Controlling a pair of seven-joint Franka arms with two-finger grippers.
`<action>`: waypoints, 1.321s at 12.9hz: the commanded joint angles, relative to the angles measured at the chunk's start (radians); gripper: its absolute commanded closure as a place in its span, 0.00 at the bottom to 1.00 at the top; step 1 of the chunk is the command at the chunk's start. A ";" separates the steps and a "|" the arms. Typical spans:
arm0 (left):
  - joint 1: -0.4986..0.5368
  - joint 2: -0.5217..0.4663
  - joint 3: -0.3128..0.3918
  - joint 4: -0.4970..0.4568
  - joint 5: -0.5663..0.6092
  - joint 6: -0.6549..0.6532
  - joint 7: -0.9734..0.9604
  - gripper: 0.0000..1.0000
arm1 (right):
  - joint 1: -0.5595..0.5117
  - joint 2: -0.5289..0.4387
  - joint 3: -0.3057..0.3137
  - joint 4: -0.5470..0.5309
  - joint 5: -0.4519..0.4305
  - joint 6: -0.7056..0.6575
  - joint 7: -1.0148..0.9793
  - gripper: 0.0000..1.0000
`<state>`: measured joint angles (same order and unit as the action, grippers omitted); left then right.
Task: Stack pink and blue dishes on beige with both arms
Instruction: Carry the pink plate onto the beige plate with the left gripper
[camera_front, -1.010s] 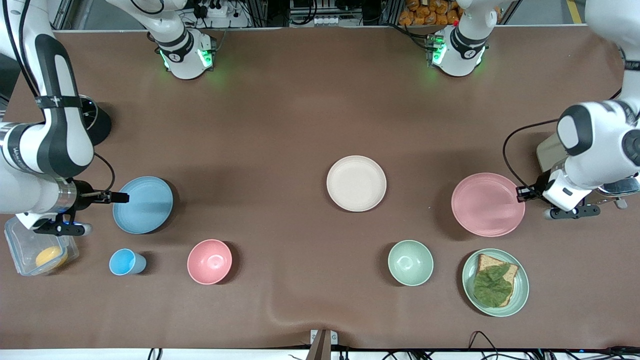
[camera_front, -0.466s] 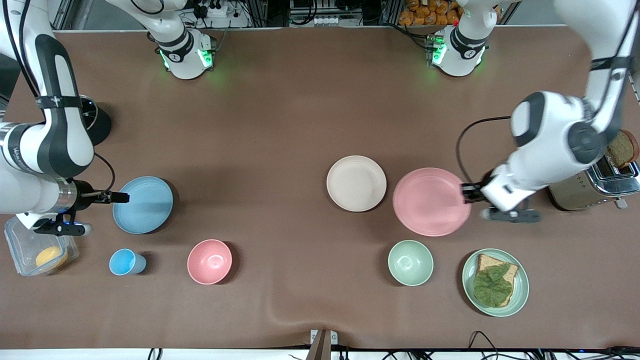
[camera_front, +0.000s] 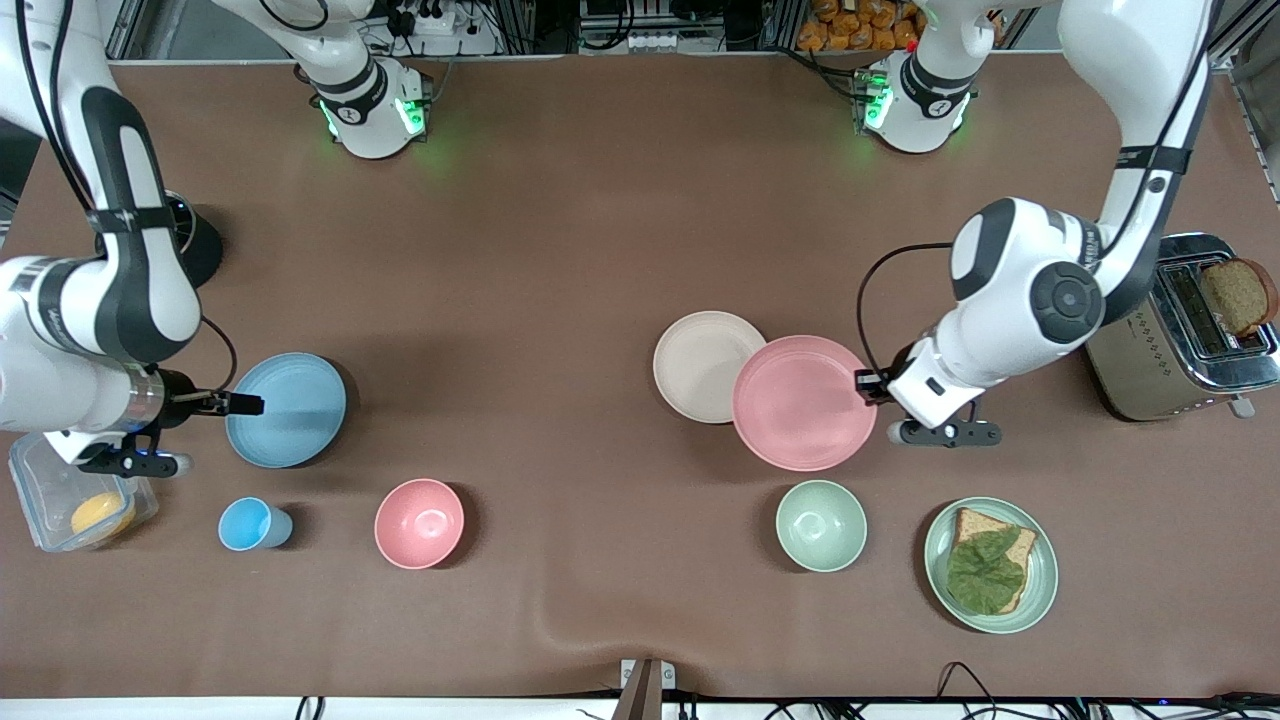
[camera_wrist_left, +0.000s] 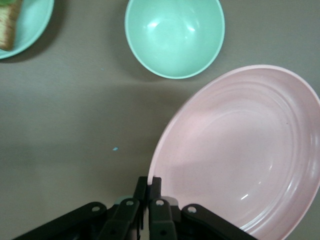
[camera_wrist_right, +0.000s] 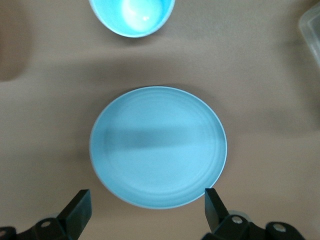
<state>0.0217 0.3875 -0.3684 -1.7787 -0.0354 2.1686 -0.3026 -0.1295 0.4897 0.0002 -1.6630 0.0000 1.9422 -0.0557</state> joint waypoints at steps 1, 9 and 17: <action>-0.069 0.049 0.003 0.019 -0.011 0.052 -0.096 1.00 | -0.059 0.065 0.011 0.002 -0.006 0.070 -0.082 0.00; -0.169 0.048 0.003 -0.165 -0.001 0.266 -0.248 1.00 | -0.114 0.168 0.011 0.003 -0.008 0.120 -0.158 0.00; -0.167 -0.099 0.002 -0.350 -0.001 0.240 -0.257 1.00 | -0.147 0.208 0.012 -0.001 -0.006 0.124 -0.201 0.00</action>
<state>-0.1427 0.3426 -0.3675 -2.0610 -0.0354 2.4079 -0.5358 -0.2462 0.6846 -0.0059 -1.6716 0.0000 2.0660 -0.2311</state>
